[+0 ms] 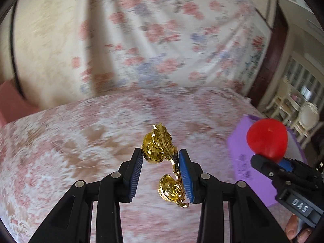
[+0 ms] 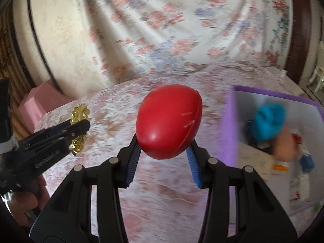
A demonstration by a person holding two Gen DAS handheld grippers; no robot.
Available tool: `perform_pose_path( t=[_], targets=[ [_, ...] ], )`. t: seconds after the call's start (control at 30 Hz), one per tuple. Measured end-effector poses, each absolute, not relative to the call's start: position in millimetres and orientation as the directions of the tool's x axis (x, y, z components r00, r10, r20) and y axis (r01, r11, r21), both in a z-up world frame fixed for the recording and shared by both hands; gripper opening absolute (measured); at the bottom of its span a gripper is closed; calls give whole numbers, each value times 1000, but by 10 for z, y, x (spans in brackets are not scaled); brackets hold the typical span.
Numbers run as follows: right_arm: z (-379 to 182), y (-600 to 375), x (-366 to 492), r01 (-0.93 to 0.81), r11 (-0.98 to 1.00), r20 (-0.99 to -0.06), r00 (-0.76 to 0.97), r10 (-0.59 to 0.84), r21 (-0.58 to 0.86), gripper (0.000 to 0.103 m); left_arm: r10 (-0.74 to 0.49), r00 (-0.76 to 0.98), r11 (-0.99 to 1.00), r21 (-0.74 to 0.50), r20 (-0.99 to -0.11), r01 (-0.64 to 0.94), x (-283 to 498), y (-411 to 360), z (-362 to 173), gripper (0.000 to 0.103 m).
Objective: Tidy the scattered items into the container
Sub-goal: 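Lift and carry the gold trinket and red ball over the purple box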
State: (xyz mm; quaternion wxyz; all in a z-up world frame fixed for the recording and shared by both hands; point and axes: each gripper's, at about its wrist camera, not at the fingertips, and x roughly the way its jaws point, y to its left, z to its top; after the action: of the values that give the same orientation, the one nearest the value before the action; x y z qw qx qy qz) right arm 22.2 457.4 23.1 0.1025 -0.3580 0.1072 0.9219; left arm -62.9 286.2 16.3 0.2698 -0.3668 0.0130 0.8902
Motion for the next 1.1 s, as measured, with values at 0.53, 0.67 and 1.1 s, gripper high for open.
perform_pose_path(
  t=[0.53, 0.67, 1.1],
  targets=[
    [123, 5965, 1256, -552, -831, -742, -585, 327, 68, 48, 646, -387, -630, -172, -658, -757, 370, 4559, 313, 38],
    [28, 6175, 1378, -583, -810, -764, -549, 338, 61, 48, 646, -343, -595, -168, -683, -786, 587, 4835, 187, 38],
    [-131, 6420, 1460, -582, -811, -799, -514, 313, 58, 48, 604, -307, -590, -154, -735, -792, 724, 5190, -129, 38]
  ],
)
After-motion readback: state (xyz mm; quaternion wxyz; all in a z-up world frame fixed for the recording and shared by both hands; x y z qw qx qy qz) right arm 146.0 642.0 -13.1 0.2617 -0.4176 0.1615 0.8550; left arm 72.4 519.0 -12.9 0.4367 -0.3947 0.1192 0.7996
